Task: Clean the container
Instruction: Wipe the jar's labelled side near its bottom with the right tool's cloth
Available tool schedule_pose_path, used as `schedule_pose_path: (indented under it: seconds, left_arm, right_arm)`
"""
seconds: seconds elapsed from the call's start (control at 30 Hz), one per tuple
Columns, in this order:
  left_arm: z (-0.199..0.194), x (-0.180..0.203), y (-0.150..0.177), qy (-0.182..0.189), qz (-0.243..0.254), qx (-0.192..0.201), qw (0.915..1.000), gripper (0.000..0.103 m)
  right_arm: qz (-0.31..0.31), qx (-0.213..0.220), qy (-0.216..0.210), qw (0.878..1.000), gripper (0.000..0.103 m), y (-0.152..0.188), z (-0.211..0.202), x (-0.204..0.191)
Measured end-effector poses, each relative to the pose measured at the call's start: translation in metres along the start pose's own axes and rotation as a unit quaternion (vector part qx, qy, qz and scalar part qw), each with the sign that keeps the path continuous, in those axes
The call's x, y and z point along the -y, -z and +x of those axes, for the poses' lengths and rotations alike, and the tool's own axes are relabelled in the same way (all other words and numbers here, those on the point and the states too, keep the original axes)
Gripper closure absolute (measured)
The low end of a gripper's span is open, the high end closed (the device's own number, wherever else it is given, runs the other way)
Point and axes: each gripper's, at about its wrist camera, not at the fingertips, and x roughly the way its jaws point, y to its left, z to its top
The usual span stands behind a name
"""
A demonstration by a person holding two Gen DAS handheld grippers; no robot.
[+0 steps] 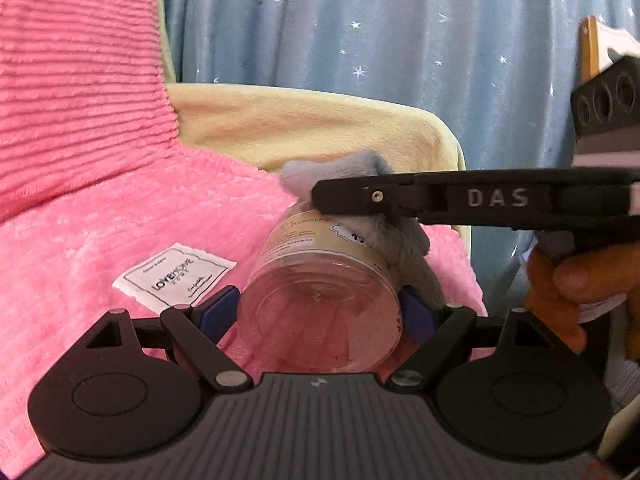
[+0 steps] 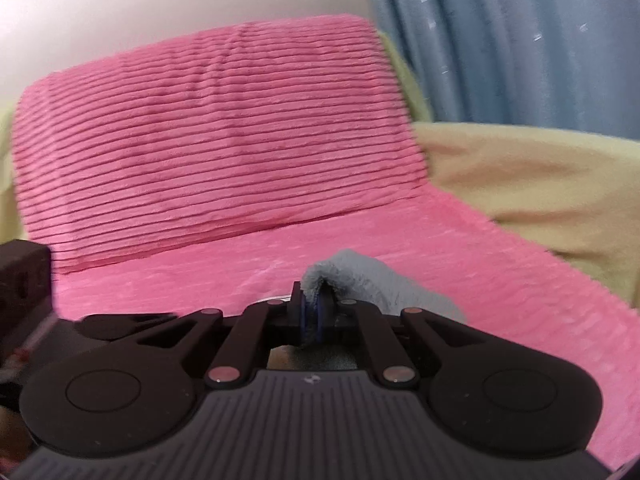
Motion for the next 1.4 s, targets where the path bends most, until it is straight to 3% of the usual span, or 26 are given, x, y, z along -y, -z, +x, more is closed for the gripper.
schedule_pose_path:
  seconds: [0.13,0.33,0.47,0.77,0.87,1.03,1.17,1.27,1.4]
  left_arm:
    - [0.001,0.016,0.002,-0.018,0.068,-0.004,0.9975,0.017]
    - [0.002,0.027,0.002,-0.028,0.104,-0.002,0.9942,0.017]
    - [0.002,0.016,0.0,-0.005,0.049,-0.002,0.9988,0.014]
    - [0.003,0.004,0.001,0.015,-0.011,-0.014,0.9997,0.017]
    - [0.003,0.015,0.002,-0.013,0.04,-0.013,0.999,0.017]
    - [0.006,0.038,0.006,-0.056,0.149,-0.014,0.9871,0.017]
    - [0.008,0.05,0.009,-0.067,0.192,-0.013,0.979,0.017]
    - [0.008,0.047,0.008,-0.06,0.178,-0.012,0.9821,0.016]
    - [0.007,0.029,0.003,-0.022,0.095,-0.018,0.995,0.016]
  right_arm:
    - [-0.022,-0.018,-0.045,0.999,0.1,0.002,-0.001,-0.007]
    - [0.007,0.011,0.048,0.999,0.101,-0.003,0.0,0.018]
    - [0.014,0.016,0.053,0.998,0.101,-0.001,-0.001,0.021]
    - [0.02,0.017,0.053,0.998,0.1,-0.002,-0.003,0.018]
    - [0.022,0.006,0.008,1.0,0.1,-0.003,-0.004,0.011]
    - [0.018,0.007,0.027,0.999,0.1,-0.003,-0.002,0.014]
    - [0.014,0.008,0.042,0.999,0.101,-0.004,-0.001,0.016]
    - [0.048,0.014,0.053,0.997,0.101,-0.004,-0.004,0.03]
    - [0.034,0.016,0.057,0.998,0.101,0.0,-0.006,0.027]
